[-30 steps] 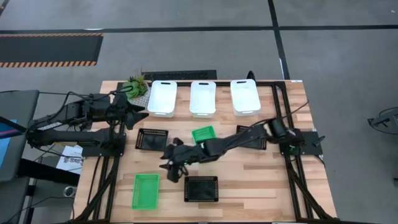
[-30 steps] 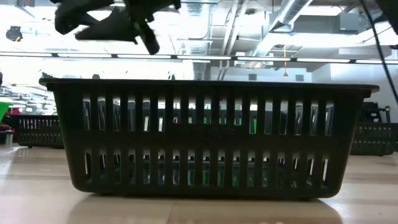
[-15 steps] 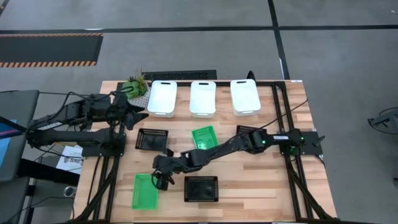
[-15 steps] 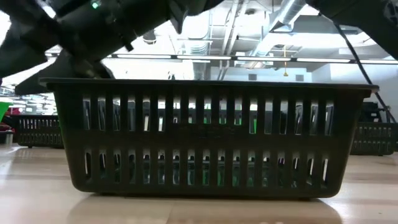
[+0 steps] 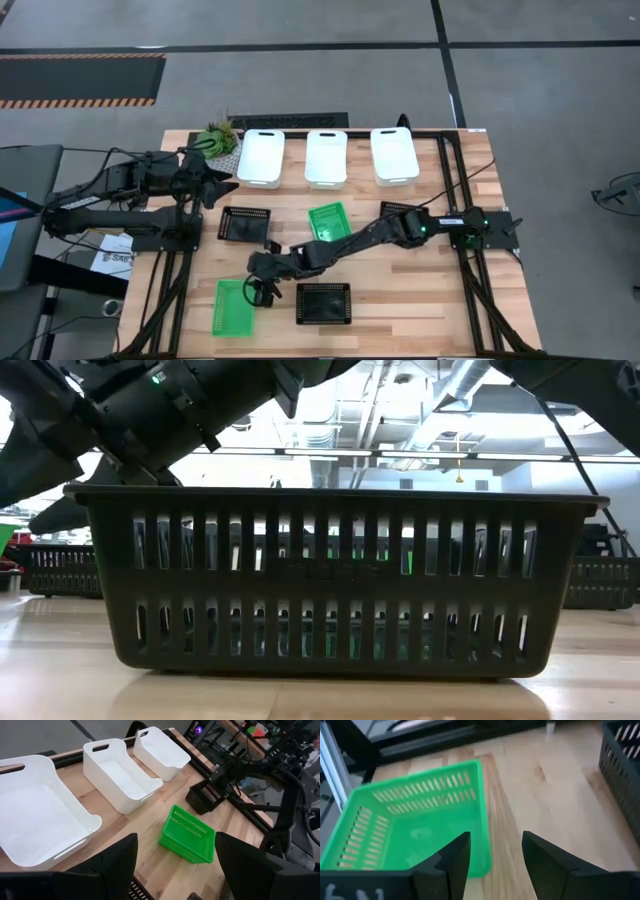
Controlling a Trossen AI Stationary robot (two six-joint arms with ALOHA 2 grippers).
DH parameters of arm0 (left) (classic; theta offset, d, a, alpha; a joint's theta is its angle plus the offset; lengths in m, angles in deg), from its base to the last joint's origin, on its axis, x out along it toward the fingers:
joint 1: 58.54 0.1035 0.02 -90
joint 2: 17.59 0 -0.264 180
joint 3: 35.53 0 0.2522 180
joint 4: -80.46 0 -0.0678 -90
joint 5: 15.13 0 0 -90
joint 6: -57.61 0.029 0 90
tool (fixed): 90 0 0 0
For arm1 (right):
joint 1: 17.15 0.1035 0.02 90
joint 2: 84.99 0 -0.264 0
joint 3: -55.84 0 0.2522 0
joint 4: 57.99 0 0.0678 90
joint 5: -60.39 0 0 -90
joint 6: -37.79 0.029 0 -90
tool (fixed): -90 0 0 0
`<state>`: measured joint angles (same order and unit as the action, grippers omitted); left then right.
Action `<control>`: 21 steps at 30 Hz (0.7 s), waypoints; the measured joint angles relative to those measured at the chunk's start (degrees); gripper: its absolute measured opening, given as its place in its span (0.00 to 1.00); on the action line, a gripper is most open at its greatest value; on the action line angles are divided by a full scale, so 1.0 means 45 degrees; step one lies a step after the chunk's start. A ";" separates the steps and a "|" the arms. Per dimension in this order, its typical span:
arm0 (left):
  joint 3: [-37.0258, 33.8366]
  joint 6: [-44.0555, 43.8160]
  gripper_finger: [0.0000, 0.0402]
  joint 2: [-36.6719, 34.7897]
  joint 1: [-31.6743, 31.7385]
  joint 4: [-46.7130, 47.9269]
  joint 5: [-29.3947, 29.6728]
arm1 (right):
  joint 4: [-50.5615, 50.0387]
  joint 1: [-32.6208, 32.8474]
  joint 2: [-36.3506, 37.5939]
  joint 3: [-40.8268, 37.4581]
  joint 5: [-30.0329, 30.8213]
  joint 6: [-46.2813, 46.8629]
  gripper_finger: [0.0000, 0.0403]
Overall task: Stack baskets by color
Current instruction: Stack the bottom green bin on the top green bins
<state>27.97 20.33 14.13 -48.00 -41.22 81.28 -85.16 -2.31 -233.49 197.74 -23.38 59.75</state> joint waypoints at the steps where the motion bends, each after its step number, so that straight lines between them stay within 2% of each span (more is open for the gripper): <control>1: 0.0000 -0.0002 0.63 -0.0003 -0.0001 0.0000 0.0000 | -0.0037 0.0013 0.0000 -0.0003 -0.0041 0.0000 0.50; 21: 0.0000 0.0019 0.63 0.0006 0.0000 0.0044 0.0053 | -0.0947 -0.0095 -0.0207 -0.0013 -0.0003 0.0243 0.47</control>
<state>27.97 20.42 14.16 -48.00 -41.02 81.52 -89.42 -2.74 -234.42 197.68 -23.40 60.84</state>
